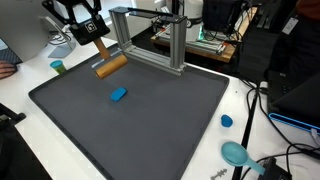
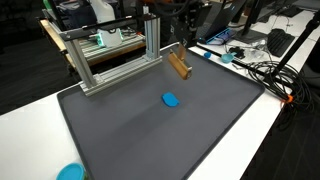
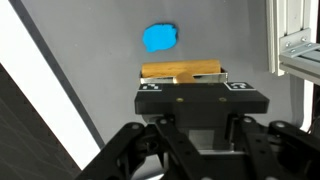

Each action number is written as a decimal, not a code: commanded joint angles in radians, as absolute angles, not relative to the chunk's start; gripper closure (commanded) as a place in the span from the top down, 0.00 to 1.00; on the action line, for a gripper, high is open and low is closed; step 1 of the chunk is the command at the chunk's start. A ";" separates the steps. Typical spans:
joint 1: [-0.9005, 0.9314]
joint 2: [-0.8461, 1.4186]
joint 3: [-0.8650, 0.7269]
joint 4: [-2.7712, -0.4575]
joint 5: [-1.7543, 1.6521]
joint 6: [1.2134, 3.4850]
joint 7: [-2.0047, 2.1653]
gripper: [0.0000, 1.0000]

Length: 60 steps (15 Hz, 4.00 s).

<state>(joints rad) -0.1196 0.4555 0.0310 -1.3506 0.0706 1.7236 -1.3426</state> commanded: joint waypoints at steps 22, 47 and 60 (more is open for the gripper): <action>-0.198 0.531 0.029 -1.595 0.135 2.064 -1.531 0.22; -0.182 0.570 0.050 -1.676 0.081 2.184 -1.536 0.22; -0.192 0.528 0.079 -1.814 0.128 2.301 -1.595 0.22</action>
